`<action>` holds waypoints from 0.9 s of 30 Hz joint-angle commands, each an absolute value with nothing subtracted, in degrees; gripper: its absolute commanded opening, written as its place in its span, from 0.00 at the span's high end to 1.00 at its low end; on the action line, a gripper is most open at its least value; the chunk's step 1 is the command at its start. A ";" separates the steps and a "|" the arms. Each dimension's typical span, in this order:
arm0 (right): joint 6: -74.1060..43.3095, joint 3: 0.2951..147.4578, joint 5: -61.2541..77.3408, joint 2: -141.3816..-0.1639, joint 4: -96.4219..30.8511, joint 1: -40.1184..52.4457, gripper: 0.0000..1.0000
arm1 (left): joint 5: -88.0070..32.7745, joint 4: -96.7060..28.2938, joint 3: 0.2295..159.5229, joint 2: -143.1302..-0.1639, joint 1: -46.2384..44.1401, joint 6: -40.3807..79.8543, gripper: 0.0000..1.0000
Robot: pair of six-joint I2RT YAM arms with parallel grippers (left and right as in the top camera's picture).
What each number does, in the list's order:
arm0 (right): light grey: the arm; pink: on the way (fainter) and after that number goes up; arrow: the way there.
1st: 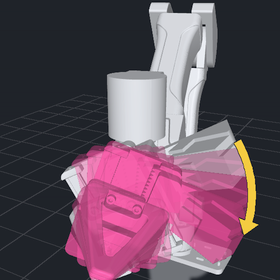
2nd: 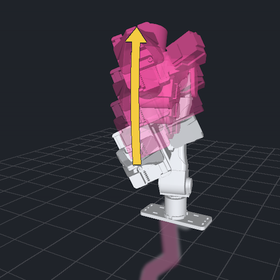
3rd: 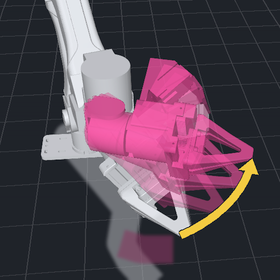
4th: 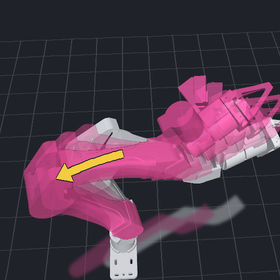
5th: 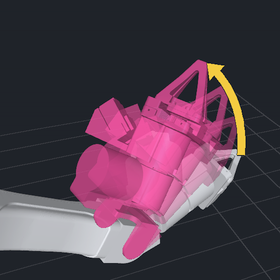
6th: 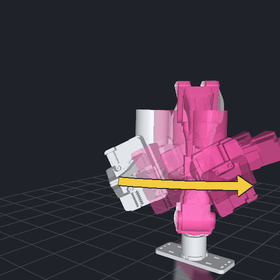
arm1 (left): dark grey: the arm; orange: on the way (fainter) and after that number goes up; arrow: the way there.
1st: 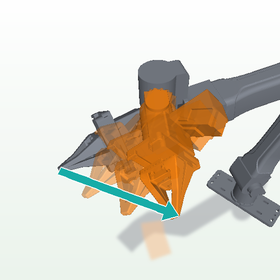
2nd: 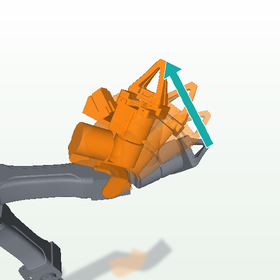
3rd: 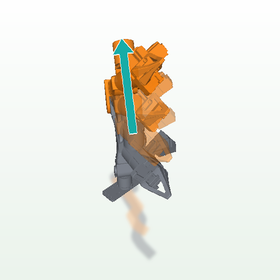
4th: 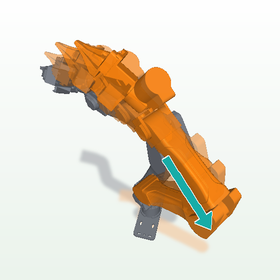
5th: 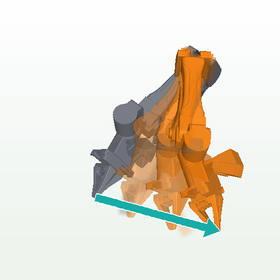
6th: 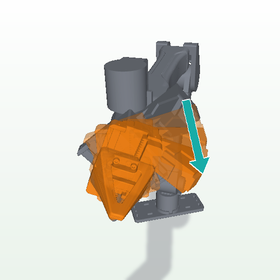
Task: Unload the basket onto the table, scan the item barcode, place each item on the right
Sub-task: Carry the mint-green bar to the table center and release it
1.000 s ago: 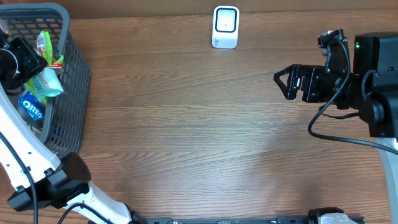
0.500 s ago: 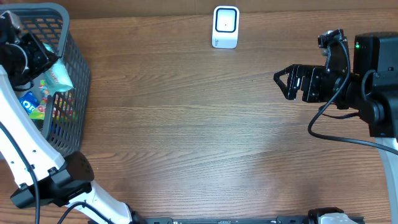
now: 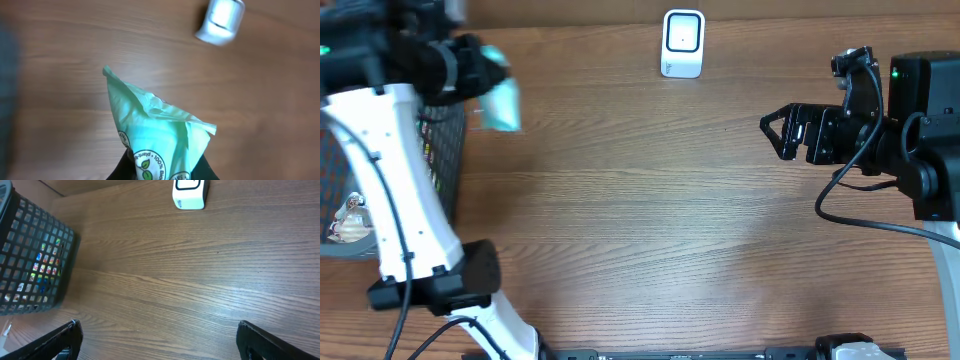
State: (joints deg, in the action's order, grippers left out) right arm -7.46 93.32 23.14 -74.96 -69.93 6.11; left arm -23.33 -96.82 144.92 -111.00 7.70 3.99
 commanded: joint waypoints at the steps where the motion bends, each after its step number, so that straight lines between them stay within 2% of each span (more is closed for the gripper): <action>1: -7.40 94.74 23.00 -74.72 -69.54 6.42 0.01 | -26.81 -96.49 142.04 -110.26 1.34 1.10 0.96; 6: -7.20 94.74 22.72 -74.72 -69.54 6.42 0.00 | -28.82 -91.35 131.74 -111.39 -5.34 0.12 0.96; 13: -7.18 94.74 22.55 -74.72 -69.58 6.42 0.00 | -51.75 -76.60 113.27 -114.72 -9.65 -7.33 0.96; 16: -7.18 94.74 22.55 -74.72 -69.56 6.42 0.00 | -57.45 -70.78 107.31 -116.38 -10.79 -7.33 0.96; 25: -7.18 94.74 22.55 -74.72 -69.56 6.42 0.00 | -57.80 -58.81 96.01 -118.04 -13.85 -7.29 0.95; 27: -7.18 94.74 22.55 -74.72 -69.58 6.42 0.00 | -56.64 -57.98 94.65 -118.04 -14.31 -7.14 0.89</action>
